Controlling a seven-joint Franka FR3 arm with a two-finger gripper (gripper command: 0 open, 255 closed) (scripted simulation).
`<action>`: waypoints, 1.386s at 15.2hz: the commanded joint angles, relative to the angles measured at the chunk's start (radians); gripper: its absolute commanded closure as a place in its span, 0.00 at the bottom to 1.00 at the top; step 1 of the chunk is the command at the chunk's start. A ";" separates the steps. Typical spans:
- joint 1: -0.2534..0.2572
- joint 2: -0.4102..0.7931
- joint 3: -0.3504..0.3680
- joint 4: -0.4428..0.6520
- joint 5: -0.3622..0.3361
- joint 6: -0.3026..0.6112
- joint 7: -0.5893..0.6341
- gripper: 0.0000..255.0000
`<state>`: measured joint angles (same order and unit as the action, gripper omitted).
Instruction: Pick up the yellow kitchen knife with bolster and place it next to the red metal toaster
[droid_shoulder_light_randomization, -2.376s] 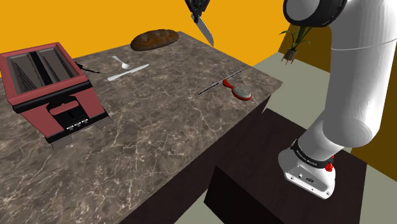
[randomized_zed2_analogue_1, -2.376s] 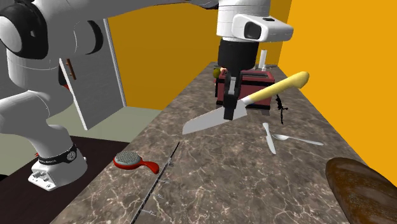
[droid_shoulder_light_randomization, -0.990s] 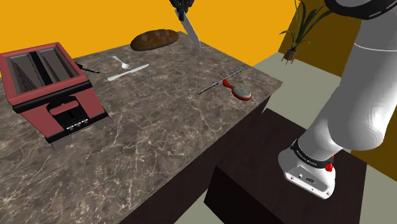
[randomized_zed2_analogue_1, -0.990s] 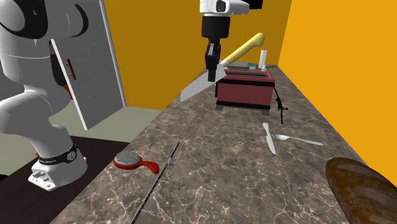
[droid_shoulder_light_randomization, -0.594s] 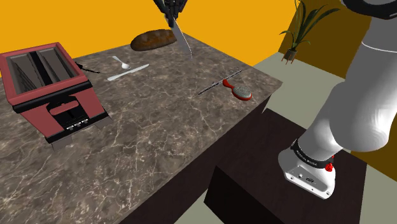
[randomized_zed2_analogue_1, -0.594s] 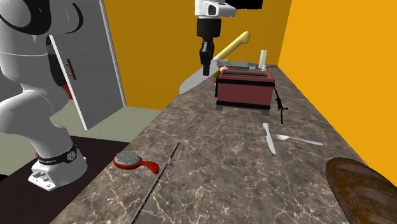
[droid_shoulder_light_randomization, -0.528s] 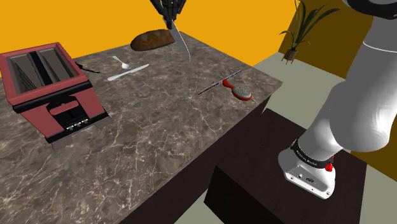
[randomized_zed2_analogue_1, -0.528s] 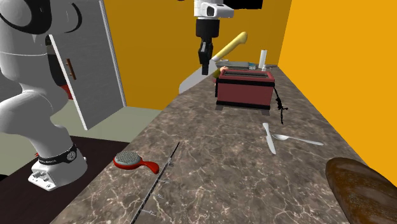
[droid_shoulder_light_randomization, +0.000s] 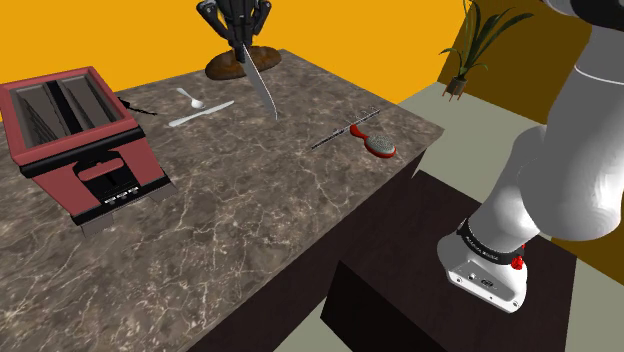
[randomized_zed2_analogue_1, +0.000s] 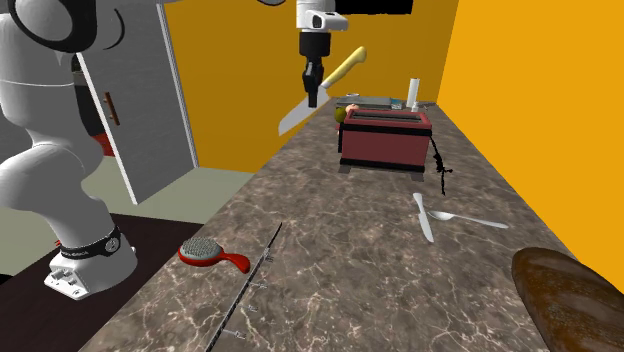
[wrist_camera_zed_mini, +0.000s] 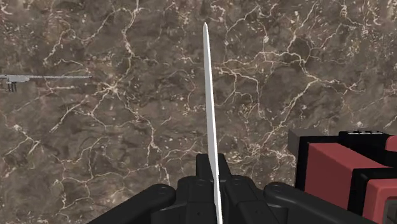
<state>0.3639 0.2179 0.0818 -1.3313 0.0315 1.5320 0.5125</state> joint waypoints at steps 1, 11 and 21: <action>0.027 0.001 0.016 -0.001 -0.003 0.004 0.044 1.00; 0.096 0.017 0.056 -0.048 -0.013 0.072 0.150 1.00; 0.093 -0.001 0.055 -0.210 -0.010 0.215 0.144 1.00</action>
<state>0.4565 0.2132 0.1371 -1.5320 0.0224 1.7336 0.6564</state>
